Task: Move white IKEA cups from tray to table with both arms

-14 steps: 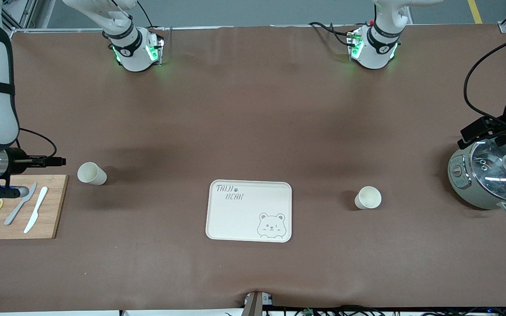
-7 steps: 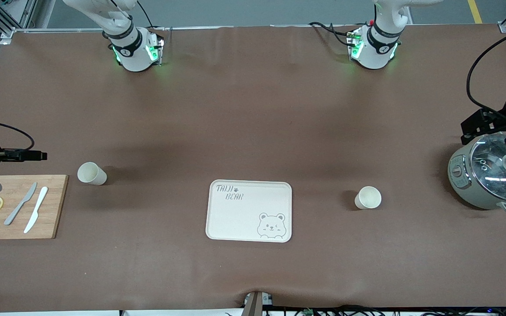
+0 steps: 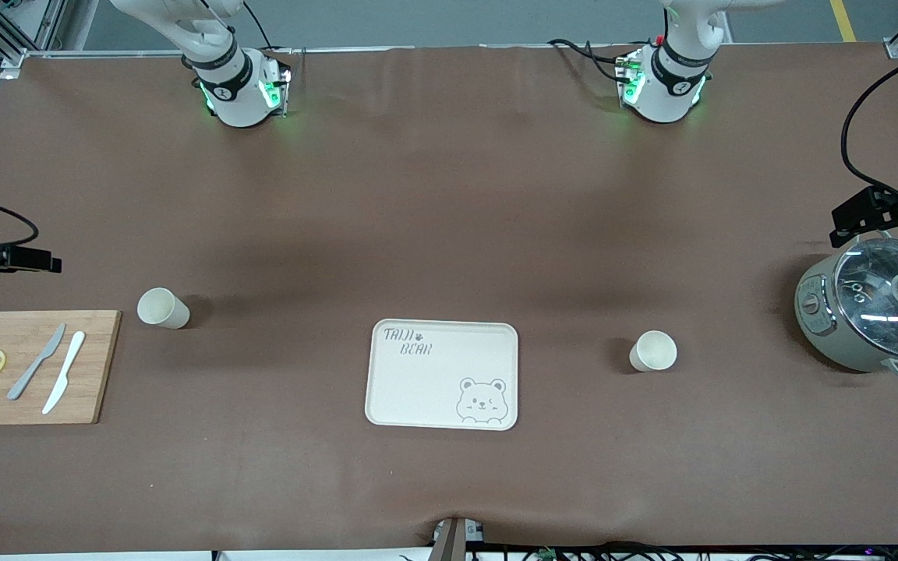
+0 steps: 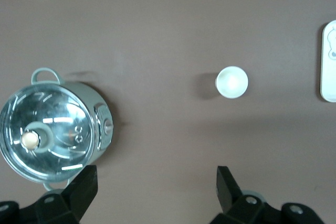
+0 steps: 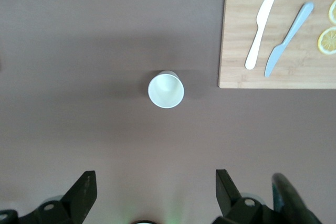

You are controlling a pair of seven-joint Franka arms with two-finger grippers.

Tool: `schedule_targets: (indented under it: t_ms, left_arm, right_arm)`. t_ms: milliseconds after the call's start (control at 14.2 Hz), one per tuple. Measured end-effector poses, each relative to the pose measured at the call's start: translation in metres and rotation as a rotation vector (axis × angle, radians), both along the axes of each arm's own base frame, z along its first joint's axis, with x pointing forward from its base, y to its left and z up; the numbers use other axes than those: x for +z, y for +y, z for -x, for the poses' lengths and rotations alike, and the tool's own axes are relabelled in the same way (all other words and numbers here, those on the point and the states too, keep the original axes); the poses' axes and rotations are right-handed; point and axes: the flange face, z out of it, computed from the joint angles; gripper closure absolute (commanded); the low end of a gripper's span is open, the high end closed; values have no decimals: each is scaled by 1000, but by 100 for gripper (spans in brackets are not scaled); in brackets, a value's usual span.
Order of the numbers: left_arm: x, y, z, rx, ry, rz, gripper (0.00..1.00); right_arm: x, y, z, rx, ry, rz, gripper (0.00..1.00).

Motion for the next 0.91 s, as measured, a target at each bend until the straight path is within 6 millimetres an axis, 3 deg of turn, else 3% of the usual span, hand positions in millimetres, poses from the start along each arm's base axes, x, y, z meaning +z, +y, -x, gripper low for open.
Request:
schedule_targets:
  t_ms: [211,352,915]
  left_arm:
    - [1,2,2,4,16,1,0]
    - [2,2,2,4,16,1,0]
    - [2,3,3,6,18,1,0]
  right_arm:
    - [45,23,17,36,-57,0,0]
    - [64,35,27,56,-75,-1,0]
    - [102,47,67,-9,-98,1,0]
